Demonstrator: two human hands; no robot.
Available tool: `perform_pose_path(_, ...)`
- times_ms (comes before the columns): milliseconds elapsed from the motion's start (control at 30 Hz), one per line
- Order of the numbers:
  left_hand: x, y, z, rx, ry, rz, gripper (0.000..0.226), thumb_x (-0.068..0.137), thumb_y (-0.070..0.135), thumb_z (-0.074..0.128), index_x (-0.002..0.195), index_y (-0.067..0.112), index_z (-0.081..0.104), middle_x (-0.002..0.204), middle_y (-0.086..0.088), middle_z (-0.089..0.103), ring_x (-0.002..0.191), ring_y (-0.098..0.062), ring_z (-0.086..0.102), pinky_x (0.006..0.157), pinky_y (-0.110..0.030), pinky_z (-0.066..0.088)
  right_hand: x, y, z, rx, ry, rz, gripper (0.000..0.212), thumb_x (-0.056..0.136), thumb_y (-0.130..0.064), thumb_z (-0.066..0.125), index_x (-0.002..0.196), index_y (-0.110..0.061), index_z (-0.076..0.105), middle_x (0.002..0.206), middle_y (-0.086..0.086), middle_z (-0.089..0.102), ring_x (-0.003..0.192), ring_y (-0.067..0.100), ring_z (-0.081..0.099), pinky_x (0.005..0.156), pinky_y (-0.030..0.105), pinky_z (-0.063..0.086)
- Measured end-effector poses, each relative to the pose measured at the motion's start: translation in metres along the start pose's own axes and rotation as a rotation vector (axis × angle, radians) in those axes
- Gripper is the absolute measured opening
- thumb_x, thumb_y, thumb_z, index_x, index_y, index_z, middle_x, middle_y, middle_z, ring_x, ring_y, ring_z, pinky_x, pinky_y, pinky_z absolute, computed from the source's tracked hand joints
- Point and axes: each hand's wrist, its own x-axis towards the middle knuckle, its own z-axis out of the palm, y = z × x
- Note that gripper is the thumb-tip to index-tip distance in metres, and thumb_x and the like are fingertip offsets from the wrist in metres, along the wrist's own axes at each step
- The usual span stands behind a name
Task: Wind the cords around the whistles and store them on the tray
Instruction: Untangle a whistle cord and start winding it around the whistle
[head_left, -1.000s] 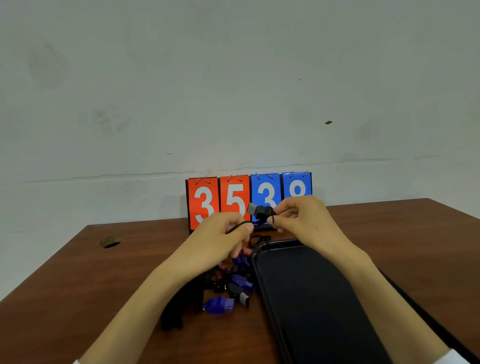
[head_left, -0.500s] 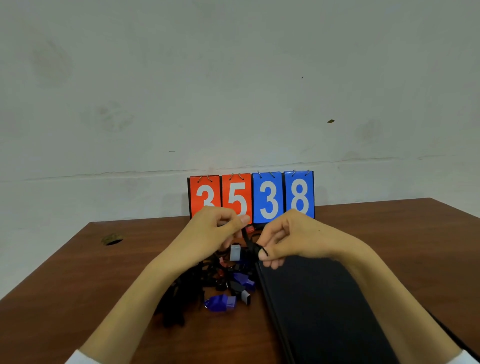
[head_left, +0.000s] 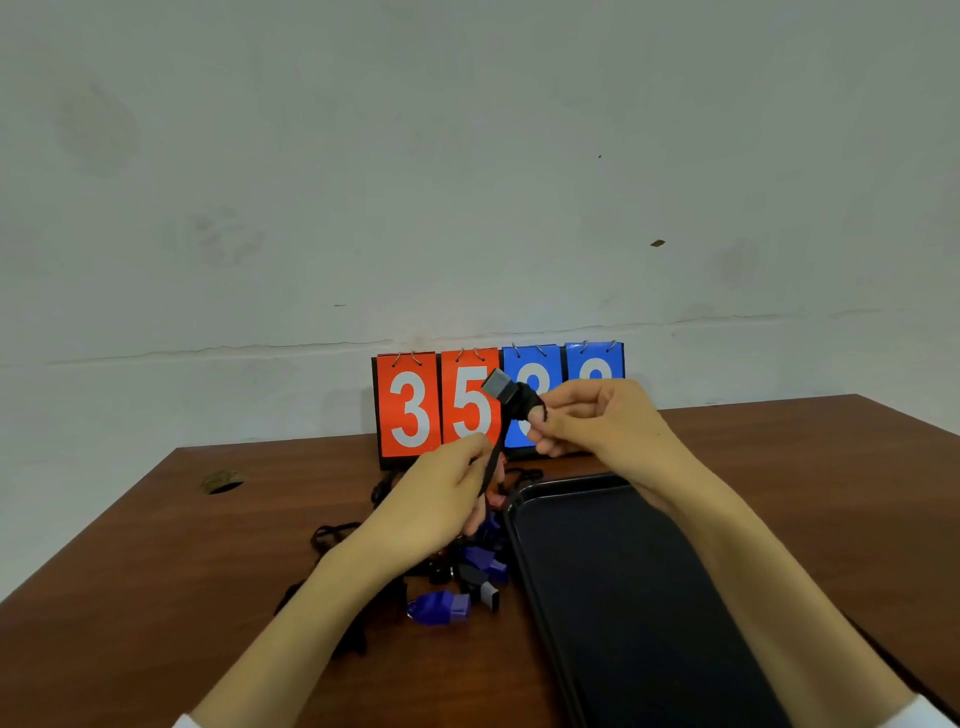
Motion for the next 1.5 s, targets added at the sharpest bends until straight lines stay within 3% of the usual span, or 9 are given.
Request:
perform_pose_path(200, -0.007, 0.006, 0.006, 0.281, 0.072, 0.118, 0.021, 0.102, 0.03, 0.029, 0.094, 0.02, 0.046, 0.065, 0.004, 0.05, 0.058, -0.01, 0.047, 0.064, -0.033, 0.046, 0.005, 0.012, 0.005, -0.213, 0.182, -0.041, 0.012, 0.08, -0.013, 0.071, 0.077, -0.022, 0.064, 0.072, 0.003, 0.071, 0.063, 0.011, 0.068, 0.065, 0.019, 0.057)
perform_pose_path(400, -0.01, 0.016, 0.006, 0.517, 0.065, 0.193, 0.024, 0.097, 0.043, 0.037, 0.1, 0.025, 0.053, 0.083, 0.005, 0.06, 0.075, -0.009, 0.056, 0.06, -0.016, 0.038, 0.008, 0.029, 0.018, -0.421, 0.226, -0.019, 0.01, 0.081, -0.018, 0.07, 0.091, -0.014, 0.068, 0.078, 0.001, 0.07, 0.069, 0.009, 0.068, 0.073, 0.025, 0.057)
perform_pose_path(600, -0.009, 0.015, -0.009, 0.465, 0.119, 0.212, 0.022, 0.094, 0.043, 0.044, 0.079, 0.029, 0.053, 0.068, 0.011, 0.055, 0.067, -0.005, 0.054, 0.064, -0.019, 0.044, 0.004, 0.028, 0.025, -0.678, -0.079, -0.058, 0.016, 0.084, -0.017, 0.067, 0.1, -0.014, 0.069, 0.084, -0.006, 0.067, 0.078, 0.005, 0.064, 0.083, 0.024, 0.054)
perform_pose_path(800, -0.001, -0.004, -0.029, 0.35, 0.171, 0.168, 0.029, 0.087, 0.048, 0.052, 0.074, 0.023, 0.058, 0.074, 0.005, 0.059, 0.074, -0.01, 0.057, 0.074, -0.034, 0.051, -0.001, 0.024, 0.028, -0.485, -0.308, -0.043, 0.015, 0.081, -0.01, 0.069, 0.096, -0.01, 0.07, 0.081, 0.002, 0.071, 0.073, 0.01, 0.069, 0.076, 0.024, 0.057)
perform_pose_path(1067, 0.004, -0.009, -0.042, 0.036, -0.032, 0.12, 0.036, 0.083, 0.046, 0.052, 0.052, 0.029, 0.058, 0.052, 0.009, 0.053, 0.051, -0.001, 0.047, 0.058, -0.014, 0.04, -0.003, 0.015, 0.026, -0.246, -0.456, 0.026, 0.015, 0.082, -0.004, 0.066, 0.097, -0.007, 0.068, 0.084, 0.01, 0.072, 0.072, 0.012, 0.07, 0.072, 0.024, 0.057)
perform_pose_path(1133, 0.002, -0.009, -0.043, -0.058, -0.099, 0.096, 0.038, 0.083, 0.049, 0.049, 0.057, 0.026, 0.065, 0.055, -0.001, 0.056, 0.055, -0.01, 0.048, 0.059, -0.018, 0.039, -0.004, 0.011, 0.025, -0.192, -0.473, 0.022, 0.014, 0.083, -0.003, 0.065, 0.096, -0.007, 0.069, 0.082, 0.006, 0.072, 0.072, 0.012, 0.07, 0.071, 0.022, 0.056)
perform_pose_path(1200, 0.001, -0.01, -0.043, -0.13, -0.113, 0.041, 0.04, 0.09, 0.046, 0.049, 0.069, 0.018, 0.069, 0.061, -0.014, 0.059, 0.056, -0.02, 0.047, 0.057, -0.027, 0.04, -0.005, 0.008, 0.023, -0.129, -0.438, 0.019, 0.013, 0.083, -0.003, 0.064, 0.094, -0.009, 0.069, 0.079, 0.004, 0.073, 0.073, 0.012, 0.069, 0.071, 0.023, 0.057)
perform_pose_path(1333, 0.001, -0.005, -0.033, -0.157, -0.104, -0.04, 0.042, 0.097, 0.034, 0.04, 0.067, 0.01, 0.057, 0.044, 0.004, 0.04, 0.035, -0.007, 0.029, 0.039, -0.019, 0.024, -0.001, 0.007, 0.015, -0.011, -0.228, 0.008, 0.015, 0.082, -0.006, 0.065, 0.097, -0.006, 0.068, 0.078, 0.006, 0.073, 0.071, 0.014, 0.069, 0.069, 0.022, 0.056)
perform_pose_path(1500, 0.003, -0.006, -0.019, -0.158, -0.029, -0.011, 0.038, 0.099, 0.03, 0.039, 0.076, 0.006, 0.059, 0.047, 0.003, 0.038, 0.035, -0.004, 0.028, 0.038, -0.015, 0.026, 0.002, 0.012, 0.016, -0.016, -0.015, 0.013, 0.013, 0.082, -0.006, 0.067, 0.095, -0.007, 0.067, 0.071, 0.003, 0.072, 0.064, 0.01, 0.069, 0.063, 0.018, 0.055)
